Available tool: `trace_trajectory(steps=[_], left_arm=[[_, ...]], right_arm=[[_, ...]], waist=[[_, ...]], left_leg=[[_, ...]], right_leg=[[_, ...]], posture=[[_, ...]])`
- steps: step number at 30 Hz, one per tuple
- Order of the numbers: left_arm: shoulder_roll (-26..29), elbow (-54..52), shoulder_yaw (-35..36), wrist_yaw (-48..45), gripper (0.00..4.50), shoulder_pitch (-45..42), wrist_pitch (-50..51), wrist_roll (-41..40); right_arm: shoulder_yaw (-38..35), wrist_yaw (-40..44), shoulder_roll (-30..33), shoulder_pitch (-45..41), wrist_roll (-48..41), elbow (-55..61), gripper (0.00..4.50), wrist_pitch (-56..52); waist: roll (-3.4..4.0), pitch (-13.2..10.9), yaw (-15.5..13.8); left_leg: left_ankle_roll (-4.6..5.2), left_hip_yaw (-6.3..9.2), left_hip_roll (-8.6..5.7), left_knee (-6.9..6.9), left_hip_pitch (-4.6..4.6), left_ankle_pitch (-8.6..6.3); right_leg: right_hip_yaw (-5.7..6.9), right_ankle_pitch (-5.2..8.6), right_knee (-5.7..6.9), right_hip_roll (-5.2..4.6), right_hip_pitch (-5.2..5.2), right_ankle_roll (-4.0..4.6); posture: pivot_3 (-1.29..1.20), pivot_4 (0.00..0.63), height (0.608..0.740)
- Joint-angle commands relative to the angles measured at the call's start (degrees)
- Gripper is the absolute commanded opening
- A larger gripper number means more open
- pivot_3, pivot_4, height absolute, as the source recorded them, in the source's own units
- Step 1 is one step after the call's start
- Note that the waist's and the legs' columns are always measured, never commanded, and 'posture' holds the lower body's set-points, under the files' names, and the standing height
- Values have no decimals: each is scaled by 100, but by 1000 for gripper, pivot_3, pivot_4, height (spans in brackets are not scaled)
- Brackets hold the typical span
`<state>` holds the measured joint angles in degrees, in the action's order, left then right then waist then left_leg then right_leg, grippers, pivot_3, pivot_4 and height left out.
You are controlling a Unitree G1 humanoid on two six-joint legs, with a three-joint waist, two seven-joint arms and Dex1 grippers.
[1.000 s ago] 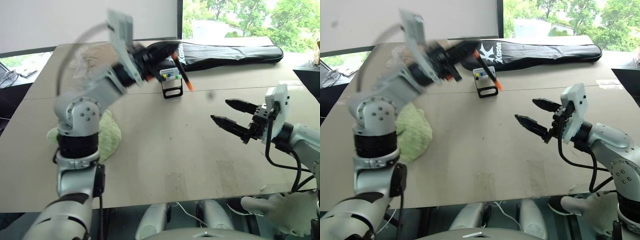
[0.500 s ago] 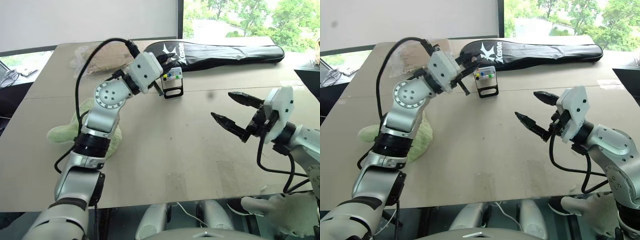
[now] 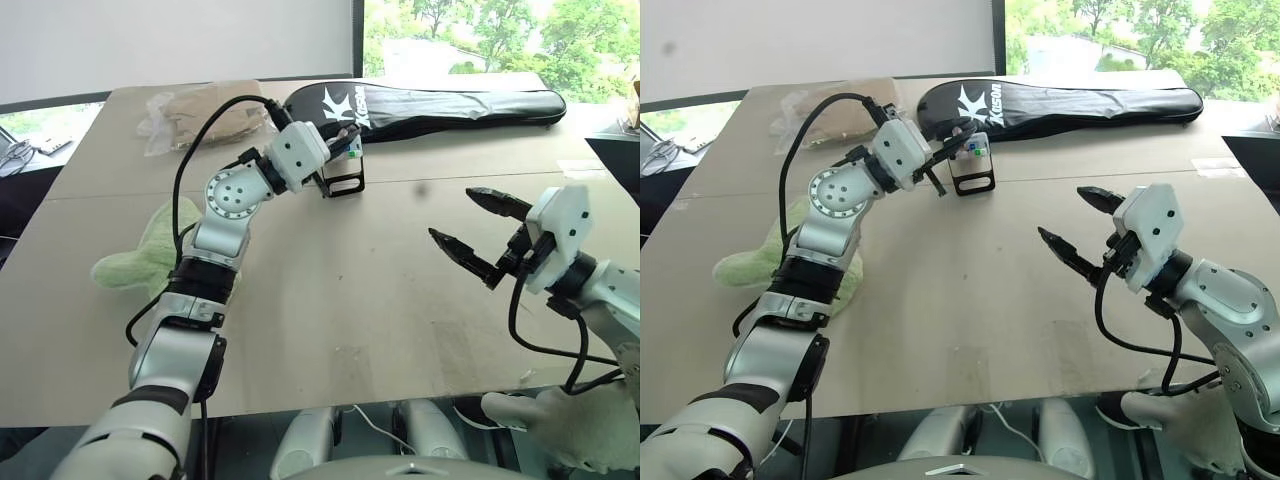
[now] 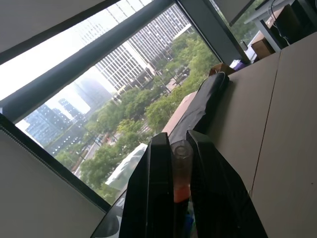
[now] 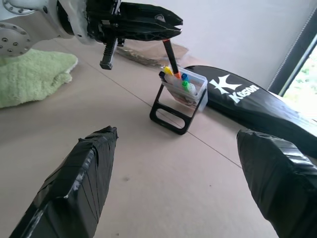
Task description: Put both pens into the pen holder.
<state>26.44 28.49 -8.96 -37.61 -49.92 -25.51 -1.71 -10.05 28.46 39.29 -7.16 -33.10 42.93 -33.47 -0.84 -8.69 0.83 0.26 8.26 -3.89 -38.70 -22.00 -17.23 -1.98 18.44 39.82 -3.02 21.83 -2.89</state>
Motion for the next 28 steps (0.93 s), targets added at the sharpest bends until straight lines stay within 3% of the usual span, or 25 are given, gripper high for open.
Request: trace_trajectory(steps=[1, 5, 9, 11, 13, 17, 20, 25, 28], left_arm=[[-53, 346, 151, 62, 0, -277, -449, 108], [-118, 745, 184, 84, 0, -417, -659, 150], [-139, 731, 281, 19, 1987, -405, -770, 2], [-173, 329, 329, -210, 2776, -235, -587, -290], [-202, -409, 364, -536, 2776, 90, -3, -785], [20, -2768, 357, -715, 2776, 1101, 2566, -2257], [394, -4246, 587, -114, 2776, 2073, 4396, -3028], [927, -5873, 1343, 649, 2776, 3765, 6060, -3892], [1041, -6342, 1574, 799, 2776, 4333, 6390, -4068]], right_arm=[[-88, -134, -40, 21, 195, 269, 4101, 179], [-50, -156, -70, 34, 309, 309, 4101, 211], [-42, -139, -91, 86, 353, 348, 4141, 212], [-63, -113, -94, 141, 364, 338, 4141, 223], [-80, -92, -83, 230, 398, 327, 4141, 238], [-34, -151, -43, 406, 587, 235, 4141, 184], [-96, -96, -53, 775, 764, 87, 4141, 284], [-569, 285, 52, 1652, 963, -260, 4141, 669], [-707, 461, 79, 1812, 986, -416, 4141, 820]], waist=[[0, 0, 2], [0, 0, 9], [0, 0, 17], [0, 0, 15], [0, 0, 19], [2, 1, 57], [3, 2, 104], [7, 4, 120], [7, 4, 103]], left_leg=[[0, 0, 0, 0, 0, 0], [0, 0, -1, -1, 0, 0], [0, 0, 0, -1, 0, 0], [0, 1, 0, -2, 0, 0], [0, 1, 0, -2, -1, 0], [0, 3, 3, -2, 0, 0], [0, 6, 6, 1, 2, 0], [0, -1, 7, 10, 16, 1], [-1, -2, 7, 7, 21, 1]], right_leg=[[0, 0, 0, 0, 0, 0], [1, 0, 1, 0, 0, 0], [0, 0, 3, 0, 1, 0], [1, 0, 3, 0, 1, 0], [0, 0, 2, -1, 1, 0], [-8, 0, 3, -2, 0, 0], [-28, 0, 4, 0, 0, 0], [-38, 0, 5, 2, -5, 0], [-40, 0, 6, 2, -11, 0]], posture=[[0, 150, 740], [0, 150, 740], [0, 150, 740], [0, 150, 740], [0, 150, 740], [0, 150, 740], [0, 150, 740], [0, 150, 740], [0, 150, 740]])
